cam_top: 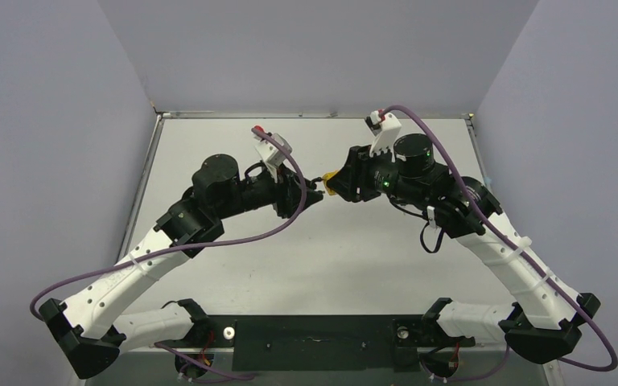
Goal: Lock with the key
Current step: Lock the lock.
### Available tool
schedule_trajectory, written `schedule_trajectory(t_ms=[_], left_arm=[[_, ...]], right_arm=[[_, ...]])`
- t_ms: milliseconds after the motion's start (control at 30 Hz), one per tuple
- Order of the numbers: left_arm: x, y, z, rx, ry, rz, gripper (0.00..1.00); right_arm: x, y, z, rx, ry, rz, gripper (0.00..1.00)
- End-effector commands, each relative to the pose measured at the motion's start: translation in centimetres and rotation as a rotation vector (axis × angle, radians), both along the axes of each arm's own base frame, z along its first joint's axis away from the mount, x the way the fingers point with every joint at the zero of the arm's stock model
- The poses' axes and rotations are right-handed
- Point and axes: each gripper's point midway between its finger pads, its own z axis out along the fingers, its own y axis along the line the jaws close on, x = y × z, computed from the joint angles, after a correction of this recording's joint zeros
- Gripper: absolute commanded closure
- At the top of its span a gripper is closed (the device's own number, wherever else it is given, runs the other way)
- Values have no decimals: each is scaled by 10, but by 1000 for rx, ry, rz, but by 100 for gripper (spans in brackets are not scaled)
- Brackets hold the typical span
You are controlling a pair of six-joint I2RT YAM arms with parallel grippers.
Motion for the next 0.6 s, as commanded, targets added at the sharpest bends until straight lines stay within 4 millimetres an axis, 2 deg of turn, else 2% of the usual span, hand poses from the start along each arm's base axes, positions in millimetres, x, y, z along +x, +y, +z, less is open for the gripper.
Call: schedule_trajectory(t_ms=[0, 133, 567], left_arm=[[-4, 2, 38, -79, -30, -4, 66], [1, 4, 38, -73, -16, 23, 66], [17, 5, 23, -46, 62, 69, 67]], right_arm=[[8, -1, 43, 69, -129, -40, 100], [7, -1, 42, 58, -132, -43, 100], [5, 0, 44, 49, -143, -45, 100]])
